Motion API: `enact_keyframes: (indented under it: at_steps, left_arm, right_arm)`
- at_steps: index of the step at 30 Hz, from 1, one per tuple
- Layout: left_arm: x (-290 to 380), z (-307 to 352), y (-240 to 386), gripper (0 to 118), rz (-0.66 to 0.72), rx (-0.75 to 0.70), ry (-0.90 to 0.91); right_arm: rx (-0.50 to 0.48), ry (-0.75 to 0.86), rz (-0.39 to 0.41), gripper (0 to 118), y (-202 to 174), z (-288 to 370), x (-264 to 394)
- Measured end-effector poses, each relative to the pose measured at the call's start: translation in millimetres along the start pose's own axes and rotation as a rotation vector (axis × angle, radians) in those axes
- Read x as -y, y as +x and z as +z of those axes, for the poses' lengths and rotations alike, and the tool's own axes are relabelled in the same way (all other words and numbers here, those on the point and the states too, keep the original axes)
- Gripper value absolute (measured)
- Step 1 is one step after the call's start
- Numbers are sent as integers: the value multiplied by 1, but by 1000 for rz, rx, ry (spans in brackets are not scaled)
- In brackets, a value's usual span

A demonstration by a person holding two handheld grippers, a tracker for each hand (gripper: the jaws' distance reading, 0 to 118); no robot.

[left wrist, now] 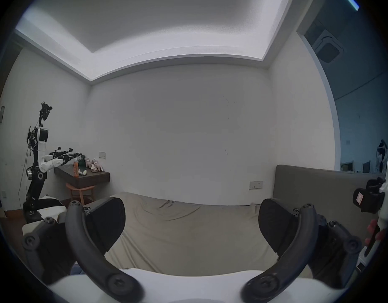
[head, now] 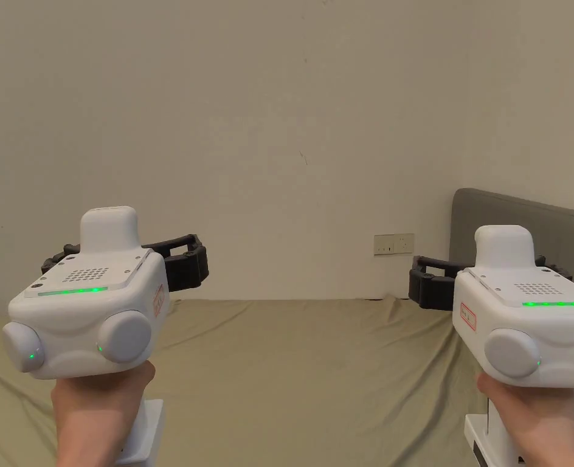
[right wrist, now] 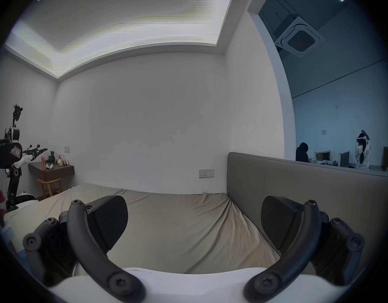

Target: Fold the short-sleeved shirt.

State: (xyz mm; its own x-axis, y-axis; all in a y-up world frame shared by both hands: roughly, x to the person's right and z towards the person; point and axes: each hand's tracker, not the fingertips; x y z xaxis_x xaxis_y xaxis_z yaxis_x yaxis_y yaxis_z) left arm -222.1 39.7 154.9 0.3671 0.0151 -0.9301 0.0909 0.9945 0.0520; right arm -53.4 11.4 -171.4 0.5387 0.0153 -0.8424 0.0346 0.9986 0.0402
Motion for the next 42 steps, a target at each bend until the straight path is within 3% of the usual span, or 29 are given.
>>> enact_keyframes:
  at_steps: [6,13,14,15,16,17,18,19,20,22,24,26,30,34,37,42]
  left_arm:
    - [0,0,-5,118,-27,24,-12]
    - [-7,5,-9,118,4,30,9]
    - [-9,6,-11,118,22,48,-5]
    - [-9,5,-11,118,35,77,-23]
    - [-9,5,-11,110,37,95,-37]
    - [-9,6,-9,87,26,97,-36]
    - [-7,7,-7,44,9,118,-37]
    - [-6,9,-2,0,-32,107,-37]
    - [-5,8,2,0,-82,96,-55]
    - [-2,9,4,0,-93,89,-28]
    - [-3,6,5,0,-83,145,-98]
    - [-1,1,6,0,-82,161,-125]
    - [10,-5,5,0,-63,154,-169]
    - [18,-6,-12,0,-38,131,-193]
    - [20,5,-50,0,-76,31,-197]
    - [28,59,-150,0,-23,-175,-219]
  right_arm:
    - [1,32,-7,118,-3,-1,3]
    - [-12,-45,-84,118,12,-6,4]
    - [-36,-88,-86,116,13,-6,4]
    - [-45,-94,-92,106,13,-7,5]
    - [-45,-86,-92,69,15,-4,7]
    - [-46,-83,-92,30,15,-2,9]
    - [-30,-78,-85,7,13,-2,10]
    - [-6,-83,-77,6,13,-3,11]
    - [12,-99,-74,6,14,-4,12]
    - [-93,-122,-114,6,21,-6,15]
    - [-40,-137,-22,4,17,-6,19]
    - [-39,-129,10,3,16,-5,25]
    - [-83,-221,-74,3,19,-10,33]
    - [-124,-227,-62,3,11,-12,37]
    - [-219,-249,-117,3,-13,-22,37]
    - [-408,-266,-88,3,-106,-48,42]
